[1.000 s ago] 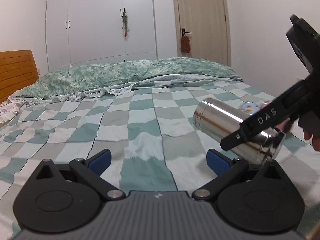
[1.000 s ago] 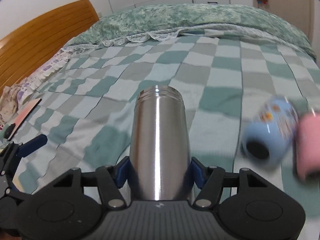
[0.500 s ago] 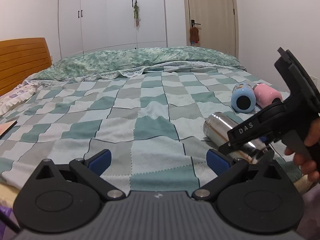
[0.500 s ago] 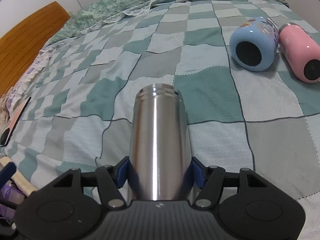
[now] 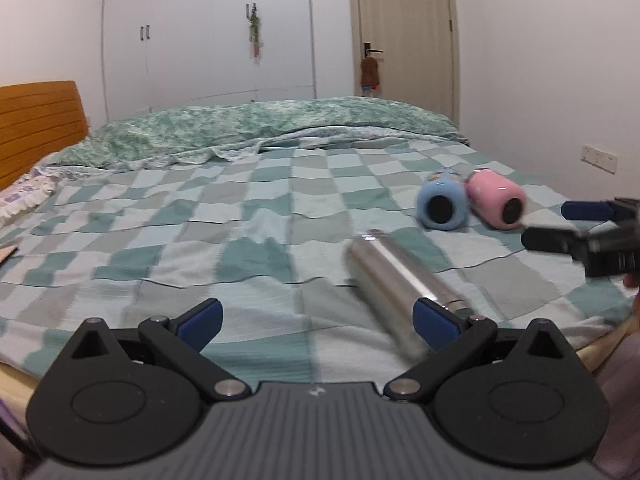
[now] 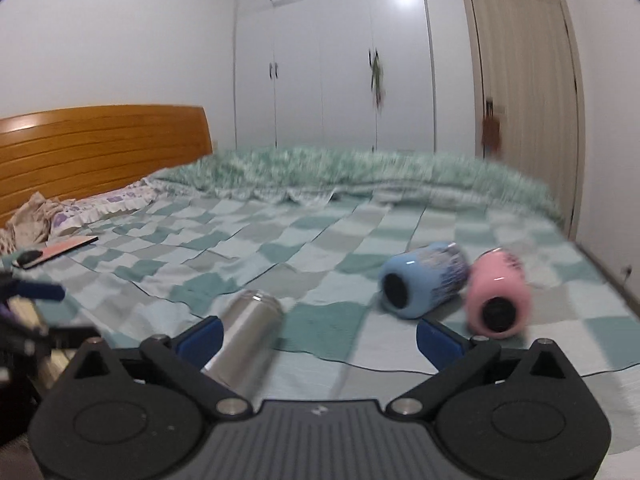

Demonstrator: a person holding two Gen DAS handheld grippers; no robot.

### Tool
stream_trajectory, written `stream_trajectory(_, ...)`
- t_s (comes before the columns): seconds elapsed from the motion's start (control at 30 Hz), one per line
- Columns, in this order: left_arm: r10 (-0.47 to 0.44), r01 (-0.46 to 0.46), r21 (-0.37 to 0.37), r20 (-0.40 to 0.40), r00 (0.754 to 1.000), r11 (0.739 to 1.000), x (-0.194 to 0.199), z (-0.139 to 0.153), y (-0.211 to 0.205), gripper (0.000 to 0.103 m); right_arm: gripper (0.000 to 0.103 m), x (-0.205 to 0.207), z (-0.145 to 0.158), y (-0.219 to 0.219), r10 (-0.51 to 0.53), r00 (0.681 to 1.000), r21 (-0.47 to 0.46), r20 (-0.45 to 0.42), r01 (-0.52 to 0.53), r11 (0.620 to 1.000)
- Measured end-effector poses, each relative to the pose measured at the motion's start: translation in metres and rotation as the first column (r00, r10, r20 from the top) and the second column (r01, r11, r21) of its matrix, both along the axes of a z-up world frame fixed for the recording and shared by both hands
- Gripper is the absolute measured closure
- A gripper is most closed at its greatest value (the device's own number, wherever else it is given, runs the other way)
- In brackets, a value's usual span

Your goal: Flip cup upright

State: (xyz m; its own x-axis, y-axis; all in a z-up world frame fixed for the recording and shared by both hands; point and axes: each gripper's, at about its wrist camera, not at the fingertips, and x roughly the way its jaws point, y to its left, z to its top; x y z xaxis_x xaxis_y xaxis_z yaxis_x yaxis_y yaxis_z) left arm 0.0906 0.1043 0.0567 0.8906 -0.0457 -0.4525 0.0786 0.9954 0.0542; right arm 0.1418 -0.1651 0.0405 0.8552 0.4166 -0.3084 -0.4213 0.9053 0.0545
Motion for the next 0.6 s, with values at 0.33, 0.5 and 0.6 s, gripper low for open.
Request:
stream_trajectory(0.33, -0.021, 0.021, 0.004, -0.060, 0.998, 1.000, 0.027, -0.006, -0.077, 0.000, 0.000, -0.016, -0.031, -0.036, 0.084, 0.988, -0.069, 0.127, -0.075, 0.995)
stream_trajectory(0.5, 0.014, -0.008, 0.045, -0.123, 0.992, 0.999, 0.060, -0.001, -0.092, 0.000, 0.000, 0.000, -0.034, -0.042, 0.109, 0.987, -0.072, 0.119, -0.101, 0.992)
stream_trajectory(0.6, 0.028, -0.020, 0.049, -0.159, 0.987, 0.999, 0.081, 0.002, -0.094, 0.000, 0.000, 0.014, -0.032, -0.044, 0.120, 0.985, -0.081, 0.121, -0.110, 0.991)
